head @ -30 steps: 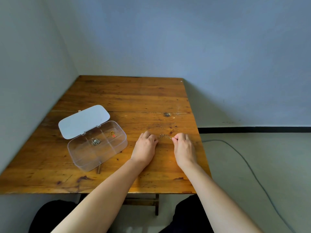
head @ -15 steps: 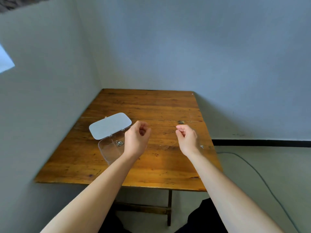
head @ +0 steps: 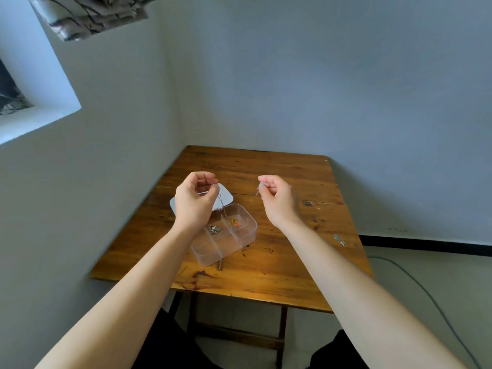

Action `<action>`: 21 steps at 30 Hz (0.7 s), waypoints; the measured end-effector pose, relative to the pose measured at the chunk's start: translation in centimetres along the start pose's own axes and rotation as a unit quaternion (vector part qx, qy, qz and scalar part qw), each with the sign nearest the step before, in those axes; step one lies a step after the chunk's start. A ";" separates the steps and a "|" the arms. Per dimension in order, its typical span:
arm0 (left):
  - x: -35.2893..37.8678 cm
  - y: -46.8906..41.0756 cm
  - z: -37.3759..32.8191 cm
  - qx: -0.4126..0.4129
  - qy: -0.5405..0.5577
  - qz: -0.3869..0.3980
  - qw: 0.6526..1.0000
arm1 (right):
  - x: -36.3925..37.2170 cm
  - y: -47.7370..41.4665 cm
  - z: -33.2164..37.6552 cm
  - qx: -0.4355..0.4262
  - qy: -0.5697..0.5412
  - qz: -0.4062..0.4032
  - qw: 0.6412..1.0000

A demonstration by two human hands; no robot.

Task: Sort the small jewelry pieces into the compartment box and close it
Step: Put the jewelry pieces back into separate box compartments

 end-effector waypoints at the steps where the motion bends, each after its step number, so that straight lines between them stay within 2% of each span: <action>1: -0.2 -0.1 0.1 0.000 -0.001 -0.002 1.000 | 0.3 -0.1 0.5 -0.007 -0.006 -0.002 1.000; 6: -1.3 -0.9 0.4 -0.010 0.008 -0.023 1.000 | 1.7 -0.3 1.8 -0.019 -0.034 0.011 0.999; 9: -1.7 -1.3 0.3 -0.012 0.007 -0.031 0.999 | 2.6 0.1 1.0 -0.016 0.009 0.038 0.999; 13: -1.7 -1.1 0.7 -0.027 -0.008 -0.023 0.999 | 4.6 1.8 -2.2 0.016 0.126 0.144 0.981; 17: -1.7 -0.9 0.8 -0.029 -0.011 -0.010 0.999 | 5.7 3.6 -4.6 0.009 0.246 0.241 0.939; 21: -1.7 -1.3 -0.2 -0.015 -0.001 -0.012 1.000 | 6.4 4.7 -4.4 0.009 0.235 0.316 0.919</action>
Point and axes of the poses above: each hand's wrist, its own y-axis away from the middle knuckle, its own x-axis out of the palm, z = x × y, the point moved 5 cm from there along -y, towards the middle knuckle, and after that the axes turned 13 degrees about -z, right-handed, at the moved point
